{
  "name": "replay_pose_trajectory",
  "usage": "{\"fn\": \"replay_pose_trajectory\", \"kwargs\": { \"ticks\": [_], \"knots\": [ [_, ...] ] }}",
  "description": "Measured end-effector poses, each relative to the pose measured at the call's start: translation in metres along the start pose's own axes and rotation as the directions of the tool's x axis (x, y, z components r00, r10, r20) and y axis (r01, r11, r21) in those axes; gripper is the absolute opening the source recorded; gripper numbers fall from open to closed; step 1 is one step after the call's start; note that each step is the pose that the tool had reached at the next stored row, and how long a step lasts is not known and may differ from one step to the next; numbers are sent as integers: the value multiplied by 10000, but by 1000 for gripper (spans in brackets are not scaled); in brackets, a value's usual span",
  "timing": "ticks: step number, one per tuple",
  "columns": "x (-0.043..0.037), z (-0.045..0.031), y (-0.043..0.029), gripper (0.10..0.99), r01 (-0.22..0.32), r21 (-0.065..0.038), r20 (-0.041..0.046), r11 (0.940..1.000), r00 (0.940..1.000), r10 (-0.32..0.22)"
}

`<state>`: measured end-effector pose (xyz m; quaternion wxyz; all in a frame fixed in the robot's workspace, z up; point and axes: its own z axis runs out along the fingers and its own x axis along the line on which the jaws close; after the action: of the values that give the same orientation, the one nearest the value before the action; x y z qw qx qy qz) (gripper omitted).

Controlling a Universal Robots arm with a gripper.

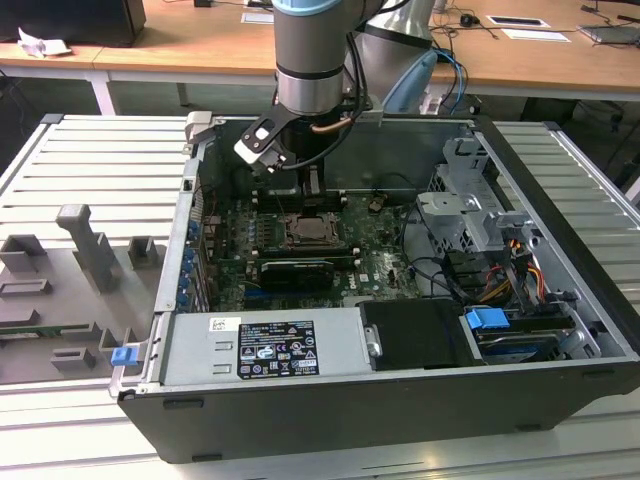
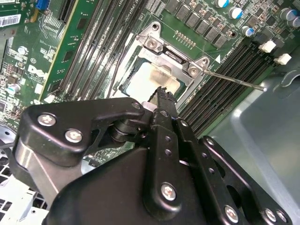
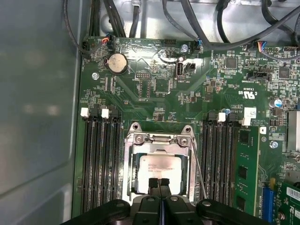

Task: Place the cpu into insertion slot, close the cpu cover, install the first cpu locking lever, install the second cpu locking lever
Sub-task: 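Install the first cpu locking lever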

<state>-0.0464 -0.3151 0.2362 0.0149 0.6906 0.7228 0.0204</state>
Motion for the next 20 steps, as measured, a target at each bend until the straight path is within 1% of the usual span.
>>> {"fn": "replay_pose_trajectory", "kwargs": {
  "ticks": [3, 6, 11, 14, 20],
  "knots": [
    [0, -7, 1, 106, 0, -1, 5, 10000, 10000, 0],
    [3, -29, 2, 106, 2, 1, 35, 10000, 10000, -2],
    [6, -55, 3, 106, 3, 2, 43, 10000, 10000, -3],
    [8, -106, 6, 106, 2, 2, 54, 10000, 10000, -2],
    [11, -244, 13, 106, 5, 3, 85, 10000, 10000, -5]
  ]
}}
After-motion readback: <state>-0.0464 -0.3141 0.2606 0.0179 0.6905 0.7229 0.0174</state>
